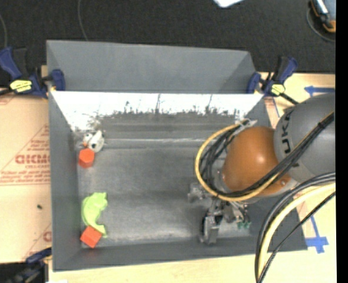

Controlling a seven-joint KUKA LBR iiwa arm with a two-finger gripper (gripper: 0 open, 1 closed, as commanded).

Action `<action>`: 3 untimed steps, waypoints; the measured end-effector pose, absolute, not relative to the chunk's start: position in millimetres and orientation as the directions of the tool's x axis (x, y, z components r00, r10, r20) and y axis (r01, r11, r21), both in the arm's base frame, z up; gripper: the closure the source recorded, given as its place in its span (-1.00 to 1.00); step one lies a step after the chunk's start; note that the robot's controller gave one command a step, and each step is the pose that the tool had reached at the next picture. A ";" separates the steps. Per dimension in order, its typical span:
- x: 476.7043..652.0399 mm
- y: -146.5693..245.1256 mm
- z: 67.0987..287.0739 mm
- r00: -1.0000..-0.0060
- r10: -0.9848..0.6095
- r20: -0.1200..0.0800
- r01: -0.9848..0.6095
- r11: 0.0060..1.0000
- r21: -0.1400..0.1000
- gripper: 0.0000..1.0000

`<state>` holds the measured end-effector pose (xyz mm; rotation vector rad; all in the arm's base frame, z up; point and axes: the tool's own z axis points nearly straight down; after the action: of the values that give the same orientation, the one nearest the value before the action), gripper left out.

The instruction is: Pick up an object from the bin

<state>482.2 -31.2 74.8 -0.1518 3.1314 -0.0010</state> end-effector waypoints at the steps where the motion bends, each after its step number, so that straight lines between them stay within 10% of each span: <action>1: 482.6 -44.5 71.8 -0.999 -0.052 -0.004 -0.052 0.999 -0.002 -1.00; 2: 483.0 -79.5 70.8 -0.997 0.076 -0.012 0.076 0.997 0.001 -1.00; 3: 505.1 -115.3 70.9 -0.997 0.071 -0.009 0.071 0.997 -0.002 1.00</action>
Offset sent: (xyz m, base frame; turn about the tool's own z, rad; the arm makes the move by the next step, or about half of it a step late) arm -0.0007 -0.0503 -0.0048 0.1835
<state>505.1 -115.3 70.9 0.1120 3.1306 -0.0034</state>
